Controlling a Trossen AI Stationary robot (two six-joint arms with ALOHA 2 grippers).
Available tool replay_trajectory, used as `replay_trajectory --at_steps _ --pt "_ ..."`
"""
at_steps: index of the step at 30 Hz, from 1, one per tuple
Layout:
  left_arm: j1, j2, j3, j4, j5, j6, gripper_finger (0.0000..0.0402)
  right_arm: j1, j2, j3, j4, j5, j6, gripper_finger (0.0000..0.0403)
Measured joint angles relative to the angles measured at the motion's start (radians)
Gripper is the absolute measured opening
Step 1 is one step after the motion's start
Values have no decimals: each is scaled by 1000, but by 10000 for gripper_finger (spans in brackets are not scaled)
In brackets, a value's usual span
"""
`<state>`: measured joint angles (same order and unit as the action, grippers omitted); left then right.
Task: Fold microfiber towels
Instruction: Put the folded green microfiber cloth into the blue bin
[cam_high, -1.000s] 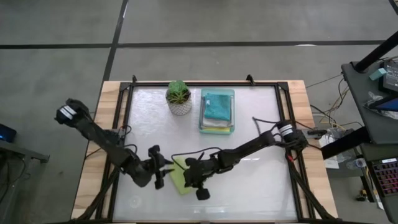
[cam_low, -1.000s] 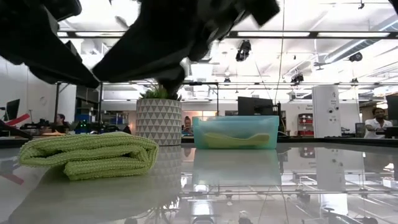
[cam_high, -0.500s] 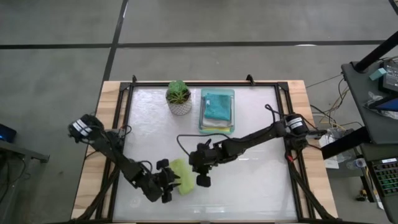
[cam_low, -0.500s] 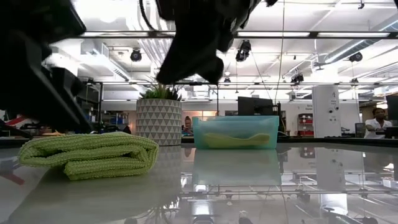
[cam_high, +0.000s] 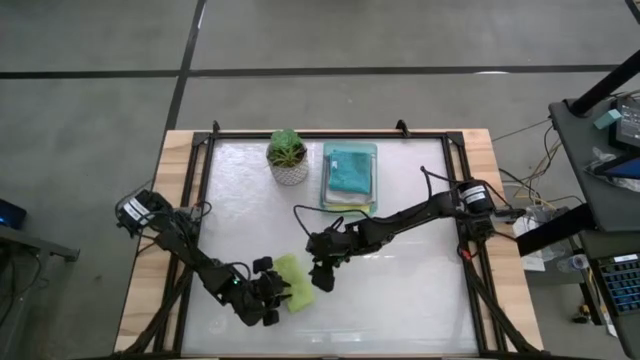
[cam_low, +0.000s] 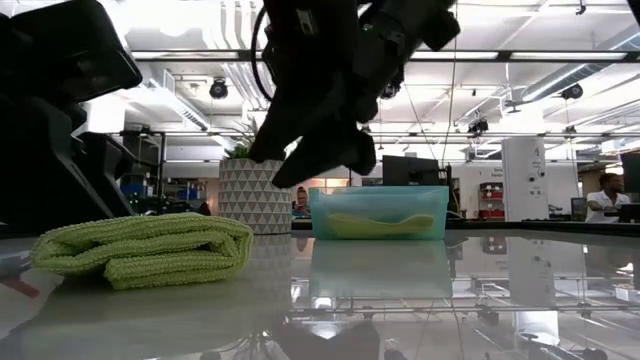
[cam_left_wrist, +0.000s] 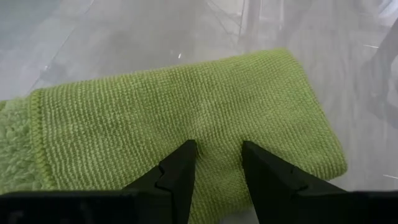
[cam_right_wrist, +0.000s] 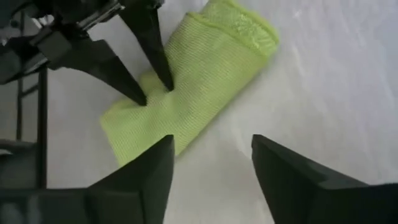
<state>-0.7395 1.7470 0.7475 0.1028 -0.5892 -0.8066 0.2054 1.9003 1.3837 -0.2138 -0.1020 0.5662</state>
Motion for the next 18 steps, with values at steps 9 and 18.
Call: replay_trajectory --at_steps 9,18 --pt "0 0 0 -3 0 0 121 -11 0 -81 163 10 77 235" --pt "0 0 -1 -6 -5 0 121 -6 16 -98 228 118 95 236"
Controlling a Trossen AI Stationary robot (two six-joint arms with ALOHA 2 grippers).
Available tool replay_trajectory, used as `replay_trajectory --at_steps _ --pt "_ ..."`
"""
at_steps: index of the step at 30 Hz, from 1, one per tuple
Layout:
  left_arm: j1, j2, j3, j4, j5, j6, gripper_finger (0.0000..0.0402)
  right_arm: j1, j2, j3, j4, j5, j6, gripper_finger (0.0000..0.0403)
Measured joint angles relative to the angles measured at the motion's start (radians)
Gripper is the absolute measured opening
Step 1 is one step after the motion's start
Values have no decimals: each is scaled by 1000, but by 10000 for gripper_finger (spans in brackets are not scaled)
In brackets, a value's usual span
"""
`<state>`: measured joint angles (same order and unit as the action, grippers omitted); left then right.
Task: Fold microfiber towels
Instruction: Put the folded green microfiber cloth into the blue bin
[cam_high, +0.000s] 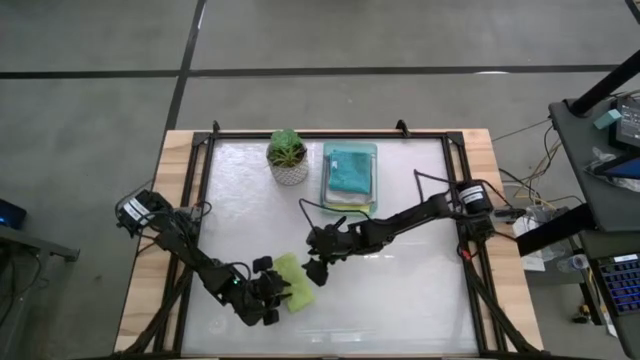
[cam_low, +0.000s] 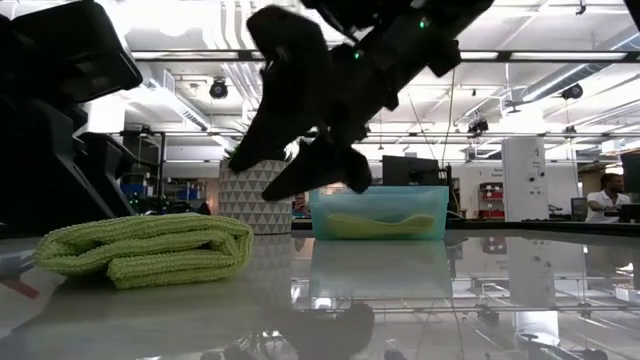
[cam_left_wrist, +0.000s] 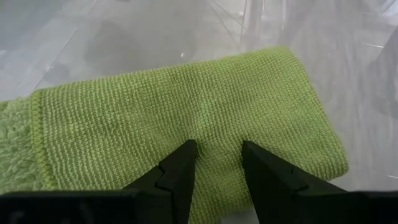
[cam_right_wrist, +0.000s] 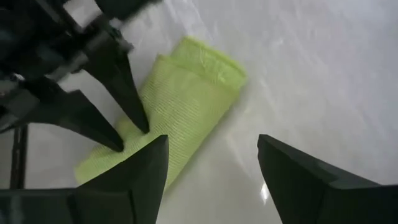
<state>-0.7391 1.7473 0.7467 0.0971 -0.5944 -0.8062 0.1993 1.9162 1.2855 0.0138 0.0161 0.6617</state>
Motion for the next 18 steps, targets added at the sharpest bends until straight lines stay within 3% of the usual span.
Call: replay_trajectory --at_steps 8,18 --pt "2 0 -6 1 -8 0 121 18 117 71 29 -25 6 235" --pt "2 0 -14 2 -17 1 121 16 131 111 30 -20 -18 235"
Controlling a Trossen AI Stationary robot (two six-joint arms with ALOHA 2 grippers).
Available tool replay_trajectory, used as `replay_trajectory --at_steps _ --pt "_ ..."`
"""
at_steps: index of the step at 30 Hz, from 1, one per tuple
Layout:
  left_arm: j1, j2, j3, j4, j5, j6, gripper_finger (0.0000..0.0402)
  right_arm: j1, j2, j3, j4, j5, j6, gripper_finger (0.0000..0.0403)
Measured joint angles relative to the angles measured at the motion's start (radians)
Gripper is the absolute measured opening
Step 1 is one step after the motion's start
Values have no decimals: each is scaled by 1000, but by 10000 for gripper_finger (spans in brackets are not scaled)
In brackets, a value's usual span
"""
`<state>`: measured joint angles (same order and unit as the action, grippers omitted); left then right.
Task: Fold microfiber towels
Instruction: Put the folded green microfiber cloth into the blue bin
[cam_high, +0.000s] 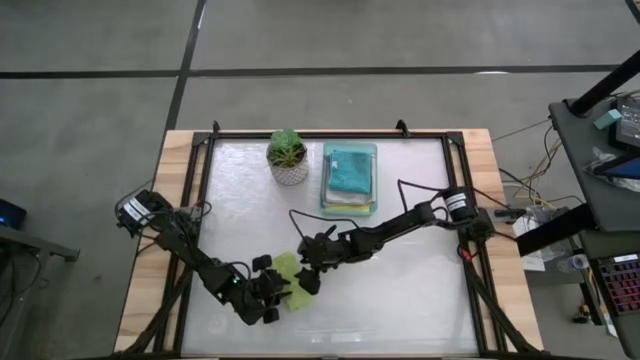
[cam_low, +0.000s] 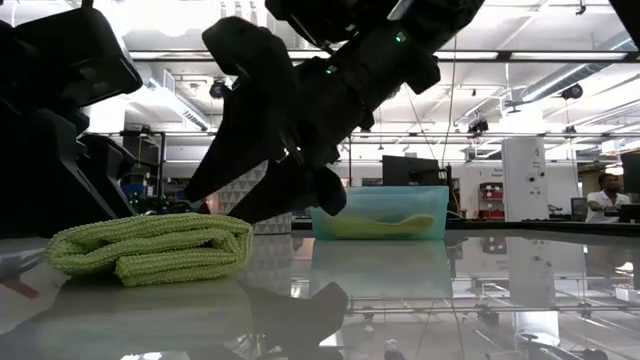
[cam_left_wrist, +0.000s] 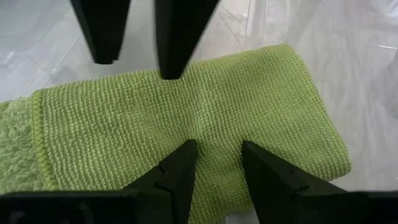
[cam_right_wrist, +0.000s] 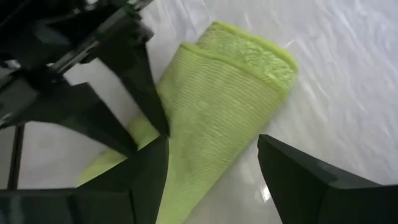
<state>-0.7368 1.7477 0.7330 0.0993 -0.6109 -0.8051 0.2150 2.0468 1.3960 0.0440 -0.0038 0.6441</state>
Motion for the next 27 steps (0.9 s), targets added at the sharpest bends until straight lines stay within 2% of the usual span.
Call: replay_trajectory --at_steps 6,11,14,18,27 --pt "0 0 -1 -1 0 0 121 -2 43 1 42 3 19 235" --pt "0 0 -1 -1 0 0 121 -2 94 8 184 -85 19 231" --pt "0 0 -1 0 0 1 121 -4 96 8 209 -83 18 214" --pt "0 0 -2 2 0 1 121 -6 92 7 200 -78 5 170" --pt "0 1 0 15 -9 26 121 -6 88 7 208 -78 -39 26"
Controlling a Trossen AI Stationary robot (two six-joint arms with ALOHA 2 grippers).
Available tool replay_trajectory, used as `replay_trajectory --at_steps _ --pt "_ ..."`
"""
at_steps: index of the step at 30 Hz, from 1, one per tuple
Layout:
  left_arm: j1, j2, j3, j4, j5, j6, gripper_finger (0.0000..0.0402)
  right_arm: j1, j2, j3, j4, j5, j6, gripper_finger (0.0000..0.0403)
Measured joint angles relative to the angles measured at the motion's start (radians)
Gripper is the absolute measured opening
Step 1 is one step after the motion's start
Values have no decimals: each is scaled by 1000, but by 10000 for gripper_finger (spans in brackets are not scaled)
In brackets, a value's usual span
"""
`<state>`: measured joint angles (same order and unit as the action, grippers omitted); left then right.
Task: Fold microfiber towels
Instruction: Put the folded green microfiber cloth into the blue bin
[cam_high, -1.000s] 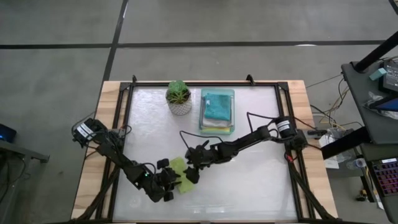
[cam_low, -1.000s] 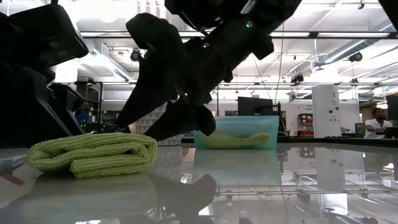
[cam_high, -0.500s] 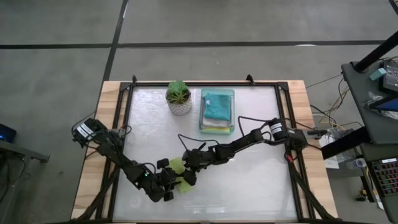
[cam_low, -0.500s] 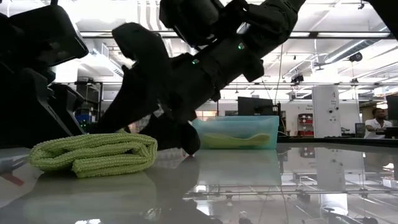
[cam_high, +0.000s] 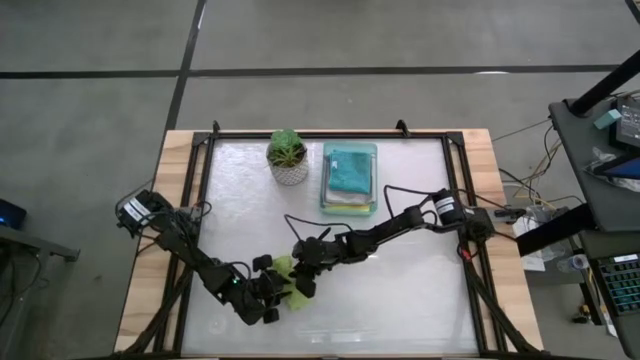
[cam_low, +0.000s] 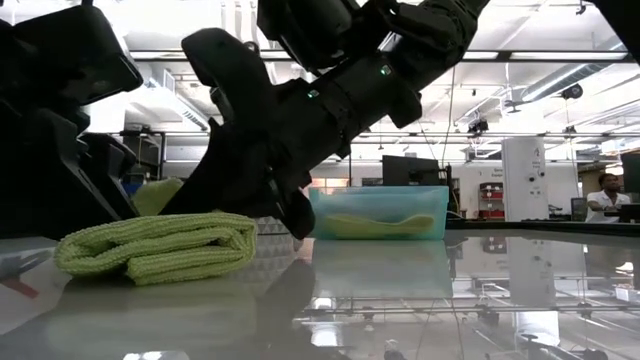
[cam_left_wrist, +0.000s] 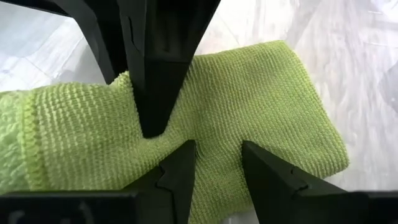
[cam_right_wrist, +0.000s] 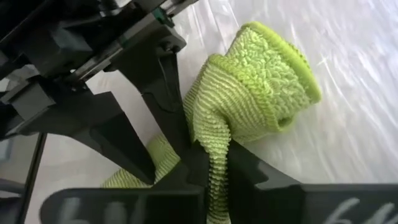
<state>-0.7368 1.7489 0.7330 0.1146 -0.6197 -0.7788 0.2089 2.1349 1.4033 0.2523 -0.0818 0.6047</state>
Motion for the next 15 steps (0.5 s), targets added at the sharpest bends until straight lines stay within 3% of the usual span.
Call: replay_trajectory --at_steps 7,15 --pt "-3 -30 -2 -2 -12 17 121 0 -36 0 -26 -9 -30 15" --pt "-3 -112 -3 -6 -47 150 121 0 -114 -4 -121 -23 -83 14"
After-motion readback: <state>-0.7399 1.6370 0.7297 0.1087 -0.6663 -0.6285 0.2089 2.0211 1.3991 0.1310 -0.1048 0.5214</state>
